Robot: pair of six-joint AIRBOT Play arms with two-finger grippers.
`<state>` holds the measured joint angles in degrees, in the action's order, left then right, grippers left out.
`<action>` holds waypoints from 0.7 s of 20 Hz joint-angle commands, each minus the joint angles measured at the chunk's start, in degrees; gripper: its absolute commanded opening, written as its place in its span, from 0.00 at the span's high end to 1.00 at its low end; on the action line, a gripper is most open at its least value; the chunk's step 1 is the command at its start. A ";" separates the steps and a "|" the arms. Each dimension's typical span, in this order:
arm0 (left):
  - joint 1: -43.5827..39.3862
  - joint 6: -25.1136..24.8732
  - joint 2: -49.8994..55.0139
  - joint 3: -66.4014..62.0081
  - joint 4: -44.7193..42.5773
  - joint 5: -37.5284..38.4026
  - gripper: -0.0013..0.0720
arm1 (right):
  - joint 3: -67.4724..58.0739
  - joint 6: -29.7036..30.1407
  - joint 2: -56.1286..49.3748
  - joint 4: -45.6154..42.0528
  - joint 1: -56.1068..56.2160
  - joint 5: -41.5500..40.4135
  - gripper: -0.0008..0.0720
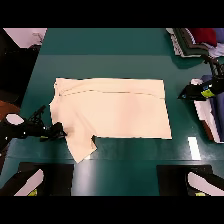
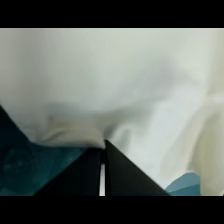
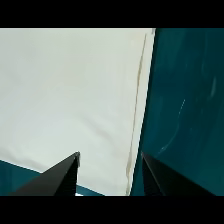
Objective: Fold the shirts.
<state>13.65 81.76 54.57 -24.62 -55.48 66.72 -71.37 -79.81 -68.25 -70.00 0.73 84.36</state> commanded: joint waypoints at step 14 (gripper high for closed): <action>0.02 -4.22 -4.96 -7.48 2.08 4.24 0.94 | 40.19 8.63 2.99 11.41 -20.04 -5.73 0.37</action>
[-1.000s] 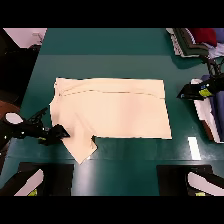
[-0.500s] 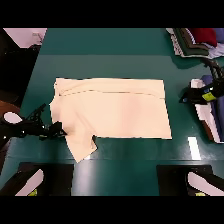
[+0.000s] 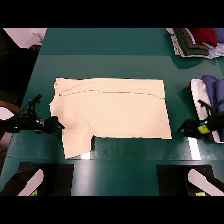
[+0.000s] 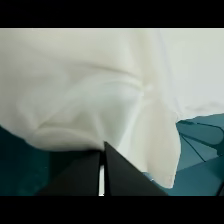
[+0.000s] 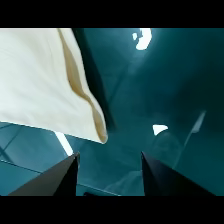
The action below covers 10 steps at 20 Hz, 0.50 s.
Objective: Fold the shirts.
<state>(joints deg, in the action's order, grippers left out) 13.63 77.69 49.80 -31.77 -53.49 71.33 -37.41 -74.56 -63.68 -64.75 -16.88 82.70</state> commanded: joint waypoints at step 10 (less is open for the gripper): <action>0.04 -1.66 -0.22 -0.59 -0.55 1.31 0.94 | 7.04 4.17 -3.69 9.01 7.13 -10.21 0.95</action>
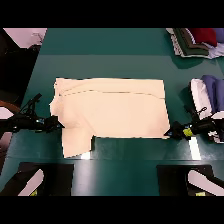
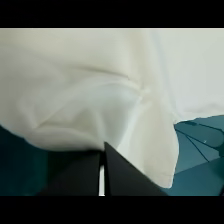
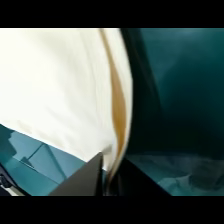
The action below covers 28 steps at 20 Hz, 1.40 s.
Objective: Fold the shirts.
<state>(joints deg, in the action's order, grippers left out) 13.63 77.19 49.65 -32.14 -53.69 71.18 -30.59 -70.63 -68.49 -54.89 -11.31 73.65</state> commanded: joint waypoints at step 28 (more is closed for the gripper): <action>-14.88 2.32 16.90 -26.14 -8.07 -18.95 0.94 | -34.05 -9.27 -4.35 -16.65 8.85 5.33 0.98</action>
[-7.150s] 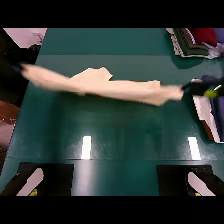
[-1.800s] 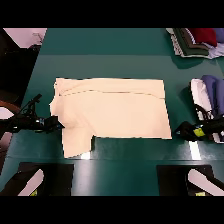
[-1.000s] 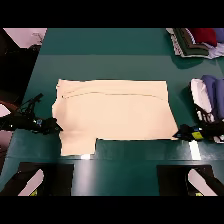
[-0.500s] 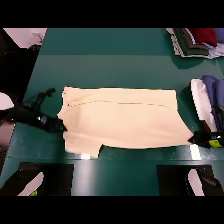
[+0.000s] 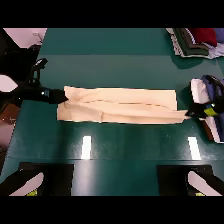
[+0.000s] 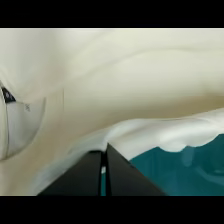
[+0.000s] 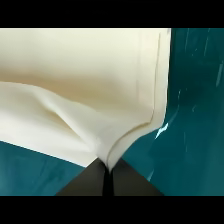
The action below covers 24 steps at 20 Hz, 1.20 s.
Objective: Fold the shirts.
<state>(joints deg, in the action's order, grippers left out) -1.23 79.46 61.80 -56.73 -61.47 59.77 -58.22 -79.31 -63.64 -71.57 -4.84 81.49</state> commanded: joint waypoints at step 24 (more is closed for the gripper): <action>-0.02 -3.39 13.49 -12.07 0.83 -2.10 0.94 | -12.13 9.40 -26.77 19.15 -11.45 -1.75 0.08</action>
<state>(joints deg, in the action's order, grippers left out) -1.26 76.71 75.18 -68.38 -61.12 55.88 -75.00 -71.94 -91.00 -52.66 -12.64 79.26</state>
